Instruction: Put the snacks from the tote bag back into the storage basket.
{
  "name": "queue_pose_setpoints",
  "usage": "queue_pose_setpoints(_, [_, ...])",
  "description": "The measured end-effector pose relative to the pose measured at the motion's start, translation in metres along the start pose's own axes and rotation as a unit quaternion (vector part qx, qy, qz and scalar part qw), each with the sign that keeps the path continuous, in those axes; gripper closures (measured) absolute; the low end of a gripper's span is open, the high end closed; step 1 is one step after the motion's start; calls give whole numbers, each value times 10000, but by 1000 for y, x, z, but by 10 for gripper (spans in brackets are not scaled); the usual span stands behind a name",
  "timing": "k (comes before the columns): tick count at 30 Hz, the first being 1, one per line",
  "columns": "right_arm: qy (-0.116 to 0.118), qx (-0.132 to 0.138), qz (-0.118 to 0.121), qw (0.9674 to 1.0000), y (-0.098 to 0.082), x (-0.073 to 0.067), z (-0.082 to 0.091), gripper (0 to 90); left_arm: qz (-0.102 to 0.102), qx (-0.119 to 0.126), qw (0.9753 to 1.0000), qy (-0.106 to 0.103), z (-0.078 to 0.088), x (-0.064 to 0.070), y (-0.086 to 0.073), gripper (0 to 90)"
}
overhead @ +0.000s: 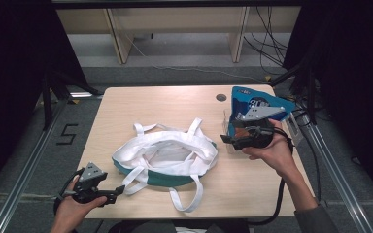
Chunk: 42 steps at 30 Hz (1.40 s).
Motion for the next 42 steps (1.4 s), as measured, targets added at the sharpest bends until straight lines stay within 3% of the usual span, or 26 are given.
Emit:
queue_pose_setpoints(1, [52,-49,-10,10000,-1,-2,1,348,-131,-19,9999,16,0,-2,0,182])
queue_pose_setpoints(4, [59,-63,39,10000,-5,-4,0,345,-219,-3,9998,-13,0,-3,1,181])
queue_pose_setpoints(5, [35,-92,-20,9999,-7,-6,0,344,-223,35,9997,-37,-1,-3,2,182])
queue_pose_setpoints(6, [59,-72,33,10000,-9,-6,0,342,12,56,10000,16,-1,1,2,182])
queue_pose_setpoints(8, [50,-109,28,9999,-13,-9,1,338,-189,-6,9998,-43,-1,-2,2,182])
queue_pose_setpoints(11, [111,-168,-56,9998,-19,-14,2,335,-153,36,9999,-50,-2,-1,2,182])
queue_pose_setpoints(12, [94,-151,-31,9998,-21,-13,2,331,-252,56,9997,-27,-2,-3,3,182])
queue_pose_setpoints(14, [100,-171,-3,9998,-25,-14,2,328,-165,83,9998,-33,-2,0,3,181])
queue_pose_setpoints(15, [62,-195,-135,9997,-28,-17,2,328,-200,15,9998,-30,0,0,1,182])
queue_pose_setpoints(17, [109,-207,-95,9997,-33,-19,3,325,-203,57,9998,-55,-1,0,2,182])
queue_pose_setpoints(18, [118,-190,-126,9997,-35,-22,3,325,-93,29,9999,-36,0,2,1,181])
queue_pose_setpoints(19, [119,-145,-110,9998,-37,-24,2,324,-105,25,9999,-27,0,2,1,182])
queue_pose_setpoints(20, [165,-176,-74,9997,-39,-25,2,323,-293,18,9995,-80,0,-1,2,181])
queue_pose_setpoints(21, [175,-189,-81,9996,-41,-26,3,319,-159,104,9998,-54,-2,2,2,182])
queue_pose_setpoints(22, [167,-168,-43,9997,-42,-26,2,318,-261,31,9996,-99,-1,1,2,182])
queue_pose_setpoints(24, [221,-179,-39,9996,-46,-29,1,310,-270,-69,9996,-56,1,2,1,182])
queue_pose_setpoints(25, [222,-211,-69,9995,-48,-29,1,305,-159,113,9998,-74,-2,4,3,181])
queue_pose_setpoints(27, [172,-244,-157,9994,-52,-31,2,304,-326,5,9994,-64,0,1,2,182])
queue_pose_setpoints(30, [159,-219,-77,9996,-57,-30,2,299,-344,7,9994,-66,0,1,2,182])
queue_pose_setpoints(31, [164,-253,-161,9994,-59,-33,2,298,-345,4,9994,-63,0,1,2,181])
queue_pose_setpoints(32, [198,-217,-52,9996,-60,-32,1,297,-322,0,9995,-51,0,1,1,181])
queue_pose_setpoints(34, [160,-278,-170,9993,-64,-35,2,294,-217,63,9997,-95,-2,4,2,182])
queue_pose_setpoints(36, [151,-336,-154,9992,-67,-36,3,292,-237,33,9997,-103,-1,3,1,182])
queue_pose_setpoints(37, [185,-358,-76,9992,-69,-35,4,292,-376,22,9992,-97,-2,0,2,182])
queue_pose_setpoints(41, [104,-406,-117,9991,-75,-37,8,291,-282,25,9995,-106,-1,2,2,182])
queue_pose_setpoints(42, [143,-417,-96,9990,-77,-38,8,291,-415,79,9991,-87,-3,0,3,182])
Point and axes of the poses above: each handheld gripper's, and its own axes: z roughly backward along the jaws, y roughly out of its top, x roughly to its right, the point moved 10 cm from there along -z, roughly forward along the jaws, and after that the axes turned 15 degrees about x, right-handed, at the moved point
